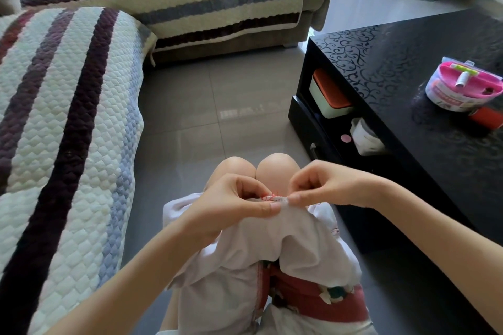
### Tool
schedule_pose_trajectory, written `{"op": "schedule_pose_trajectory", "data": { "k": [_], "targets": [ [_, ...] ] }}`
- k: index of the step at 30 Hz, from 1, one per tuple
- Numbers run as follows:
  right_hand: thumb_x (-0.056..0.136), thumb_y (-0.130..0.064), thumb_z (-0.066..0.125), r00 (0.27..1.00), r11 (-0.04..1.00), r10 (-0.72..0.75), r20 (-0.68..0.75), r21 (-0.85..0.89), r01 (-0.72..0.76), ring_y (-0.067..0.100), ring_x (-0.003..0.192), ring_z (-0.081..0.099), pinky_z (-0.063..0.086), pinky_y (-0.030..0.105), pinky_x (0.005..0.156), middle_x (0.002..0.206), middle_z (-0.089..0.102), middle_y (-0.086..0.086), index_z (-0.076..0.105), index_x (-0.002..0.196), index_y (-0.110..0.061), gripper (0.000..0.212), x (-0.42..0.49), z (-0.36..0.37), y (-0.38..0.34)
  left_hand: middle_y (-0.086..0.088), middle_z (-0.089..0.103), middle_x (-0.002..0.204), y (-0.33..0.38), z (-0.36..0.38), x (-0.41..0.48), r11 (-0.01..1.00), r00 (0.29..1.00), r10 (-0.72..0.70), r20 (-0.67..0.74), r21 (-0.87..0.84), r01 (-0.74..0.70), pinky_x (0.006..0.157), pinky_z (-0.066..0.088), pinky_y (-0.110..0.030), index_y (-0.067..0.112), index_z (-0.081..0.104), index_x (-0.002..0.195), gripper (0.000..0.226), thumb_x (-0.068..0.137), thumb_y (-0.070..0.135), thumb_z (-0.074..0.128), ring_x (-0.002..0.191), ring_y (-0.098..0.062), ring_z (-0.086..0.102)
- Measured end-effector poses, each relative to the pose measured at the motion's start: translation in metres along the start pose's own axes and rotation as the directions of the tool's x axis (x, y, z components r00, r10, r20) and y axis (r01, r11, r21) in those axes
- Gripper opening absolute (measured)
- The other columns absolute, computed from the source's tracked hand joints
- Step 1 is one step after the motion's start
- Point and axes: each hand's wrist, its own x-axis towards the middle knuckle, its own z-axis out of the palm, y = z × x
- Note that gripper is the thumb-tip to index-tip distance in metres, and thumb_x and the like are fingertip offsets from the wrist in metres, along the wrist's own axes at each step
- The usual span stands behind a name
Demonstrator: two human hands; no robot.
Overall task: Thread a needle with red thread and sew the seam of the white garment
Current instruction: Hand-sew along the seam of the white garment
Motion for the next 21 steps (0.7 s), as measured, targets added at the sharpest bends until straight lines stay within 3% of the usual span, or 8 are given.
{"op": "schedule_pose_trajectory", "data": {
  "k": [3,7,9,12,14,18,21],
  "targets": [
    [0.085,-0.033,0.068,0.985,0.995,-0.047,-0.167,0.08,0.061,0.015,0.06,0.042,0.033,0.029,0.057,0.064,0.052,0.007,0.072,0.073,-0.013,0.024,-0.007,-0.009,-0.006,0.003,0.065,0.067,0.0,-0.002,-0.001,1.0,1.0,0.005,-0.004,0.007,-0.005,0.067,0.046,-0.013,0.004,0.072,0.074,0.005,0.077,0.005,0.076,0.068,-0.002,0.06],
    [0.084,-0.026,0.068,0.97,0.988,-0.089,-0.225,0.102,0.114,0.006,0.054,0.039,0.033,0.021,0.054,0.055,0.051,-0.009,0.071,0.069,-0.016,0.019,-0.01,-0.018,-0.015,0.002,0.066,0.068,-0.001,-0.003,0.0,1.0,1.0,-0.01,0.006,0.025,0.01,0.071,0.047,-0.016,-0.004,0.071,0.082,0.011,0.078,0.006,0.075,0.07,-0.003,0.062],
    [0.081,-0.028,0.067,0.957,0.98,-0.108,-0.269,0.135,0.149,0.007,0.052,0.037,0.032,0.017,0.051,0.054,0.047,-0.006,0.069,0.063,-0.022,0.019,-0.009,-0.019,-0.019,0.0,0.065,0.071,0.0,-0.003,0.0,1.0,1.0,-0.016,0.004,0.027,0.016,0.074,0.047,-0.02,-0.001,0.072,0.081,0.01,0.079,0.007,0.076,0.072,-0.006,0.06],
    [0.08,-0.024,0.063,0.932,0.956,-0.108,-0.346,0.22,0.192,0.008,0.05,0.032,0.028,0.016,0.049,0.055,0.039,0.003,0.069,0.06,-0.019,0.021,-0.006,-0.024,-0.022,0.004,0.065,0.069,0.001,-0.003,0.001,1.0,1.0,-0.018,0.01,-0.008,0.018,0.069,0.047,-0.013,0.003,0.071,0.08,0.006,0.081,0.008,0.072,0.069,-0.002,0.06],
    [0.08,-0.024,0.066,0.923,0.939,-0.106,-0.371,0.268,0.215,0.008,0.048,0.028,0.025,0.016,0.049,0.052,0.036,0.0,0.068,0.06,-0.018,0.021,-0.004,-0.027,-0.023,0.003,0.065,0.069,0.001,-0.002,0.002,0.999,1.0,-0.014,0.006,-0.029,0.014,0.067,0.047,-0.012,0.003,0.069,0.08,0.005,0.082,0.007,0.071,0.066,-0.002,0.06],
    [0.071,-0.043,0.077,0.915,0.876,-0.145,-0.376,0.381,0.295,0.011,0.05,0.021,0.022,0.019,0.048,0.054,0.03,0.001,0.067,0.062,-0.018,0.029,-0.002,-0.03,-0.028,0.004,0.064,0.064,-0.001,-0.003,0.002,0.998,0.999,-0.03,-0.02,-0.052,0.029,0.063,0.046,-0.011,0.006,0.066,0.073,0.011,0.079,0.002,0.074,0.061,-0.002,0.059],
    [0.073,-0.035,0.072,0.915,0.863,-0.142,-0.377,0.406,0.301,0.012,0.05,0.018,0.022,0.018,0.047,0.051,0.03,-0.003,0.065,0.059,-0.017,0.024,0.001,-0.028,-0.034,0.005,0.063,0.064,-0.001,-0.002,0.002,0.999,0.999,-0.03,-0.027,-0.028,0.029,0.063,0.046,-0.011,0.008,0.067,0.071,0.012,0.076,0.002,0.076,0.062,-0.001,0.059]
  ]
}}
